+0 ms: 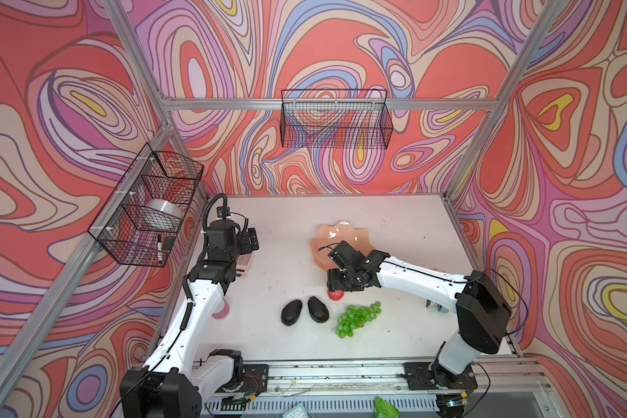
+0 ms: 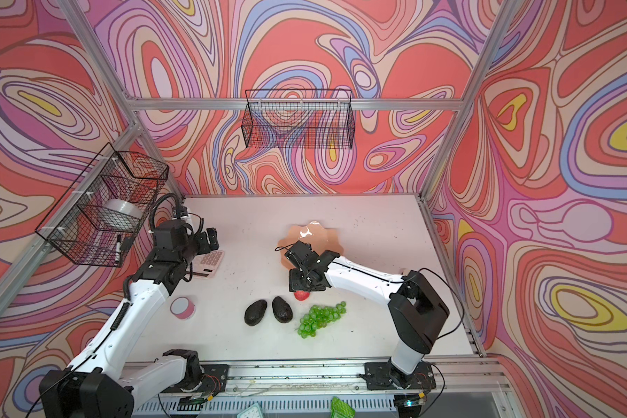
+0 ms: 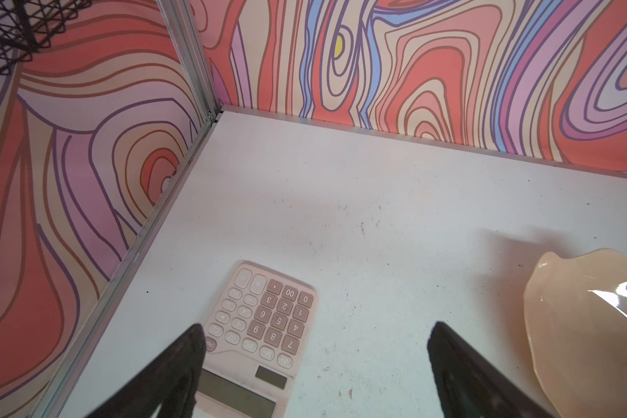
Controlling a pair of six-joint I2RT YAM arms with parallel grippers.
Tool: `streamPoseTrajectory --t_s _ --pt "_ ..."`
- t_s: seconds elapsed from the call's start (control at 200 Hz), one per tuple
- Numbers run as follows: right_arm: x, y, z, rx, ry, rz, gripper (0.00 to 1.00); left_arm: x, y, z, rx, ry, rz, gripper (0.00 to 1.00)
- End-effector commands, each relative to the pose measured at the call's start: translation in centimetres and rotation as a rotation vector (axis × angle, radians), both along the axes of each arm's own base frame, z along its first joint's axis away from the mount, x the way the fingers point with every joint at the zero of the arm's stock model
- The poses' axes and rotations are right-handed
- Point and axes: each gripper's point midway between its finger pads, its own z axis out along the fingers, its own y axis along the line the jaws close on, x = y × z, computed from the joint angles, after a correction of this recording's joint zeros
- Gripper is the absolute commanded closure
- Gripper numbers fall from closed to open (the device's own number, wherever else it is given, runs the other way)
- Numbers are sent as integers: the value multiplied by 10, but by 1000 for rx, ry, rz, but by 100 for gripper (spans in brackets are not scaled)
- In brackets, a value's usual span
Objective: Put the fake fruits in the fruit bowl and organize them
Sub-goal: 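Reach the right gripper to the red apple and grasp it, then carry the apple with the right gripper into the peach bowl and release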
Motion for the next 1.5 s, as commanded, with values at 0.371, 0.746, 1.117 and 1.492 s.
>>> streamPoseTrajectory --t_s 0.371,0.746,1.117,1.492 --pt "1 6 -41 -111 32 -6 35 -5 7 5 9 -9 32 4" --pt "4 7 -37 -137 15 18 54 -5 8 6 13 -11 32 4" --pt "0 5 89 -35 -144 167 61 -4 8 3 8 0 42 4" --pt "118 4 69 -105 -188 70 61 -8 14 -2 14 26 80 4"
